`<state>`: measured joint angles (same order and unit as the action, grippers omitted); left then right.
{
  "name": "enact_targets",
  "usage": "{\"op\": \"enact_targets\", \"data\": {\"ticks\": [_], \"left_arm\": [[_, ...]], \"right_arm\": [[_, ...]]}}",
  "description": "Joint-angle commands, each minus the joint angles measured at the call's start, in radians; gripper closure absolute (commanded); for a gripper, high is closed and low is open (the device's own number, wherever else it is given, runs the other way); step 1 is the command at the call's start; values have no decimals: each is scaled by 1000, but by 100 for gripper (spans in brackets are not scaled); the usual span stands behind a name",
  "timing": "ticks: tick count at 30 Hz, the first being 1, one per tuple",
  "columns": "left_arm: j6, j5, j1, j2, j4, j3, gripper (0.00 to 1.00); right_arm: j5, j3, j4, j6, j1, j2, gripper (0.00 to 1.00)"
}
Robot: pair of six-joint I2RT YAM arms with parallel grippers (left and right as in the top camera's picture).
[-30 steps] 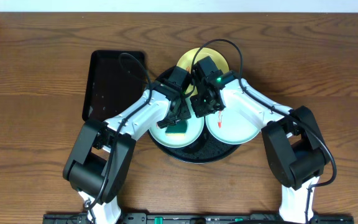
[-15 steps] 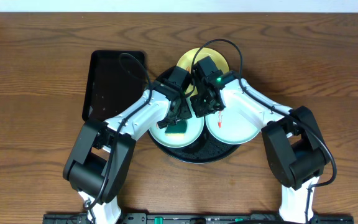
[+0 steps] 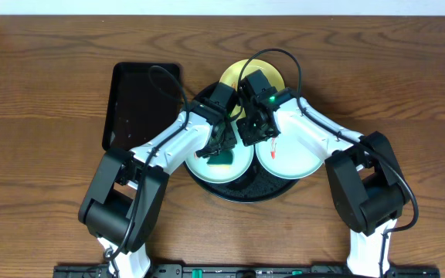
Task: Clean dirty plates on tray and stack at the side
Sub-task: 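Scrub the light-blue plate with the sponge in left gripper, right steadying rim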
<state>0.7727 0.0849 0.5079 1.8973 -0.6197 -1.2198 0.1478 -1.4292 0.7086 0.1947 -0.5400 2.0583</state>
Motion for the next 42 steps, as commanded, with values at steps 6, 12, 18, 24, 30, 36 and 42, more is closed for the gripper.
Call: {"op": "enact_targets", "data": {"ticks": [6,12,18,24,30,36,42], "left_arm": [[57,2,4,-14,2,-5,88],[80,2,4,-14,81,45,88],[80,-18,4,-14,114,85,88],[127,-134,4,-13,113,138,92],[127,-223,4,-14,93,164,92],[132,-307,1,-14,22,148,93],[131,-404,-2,-14,-101,99,92]], "right_arm": [[10,-3,6,3,-4,9,99],[10,-3,6,3,-4,9,99],[10,-3,10,3,-4,9,99],[10,-3,11,3,-4,9,99],[9,-3,15,3,-4,9,99],[6,-3,17,2,-4,9,99],[6,-3,18,2,-4,9,99]]}}
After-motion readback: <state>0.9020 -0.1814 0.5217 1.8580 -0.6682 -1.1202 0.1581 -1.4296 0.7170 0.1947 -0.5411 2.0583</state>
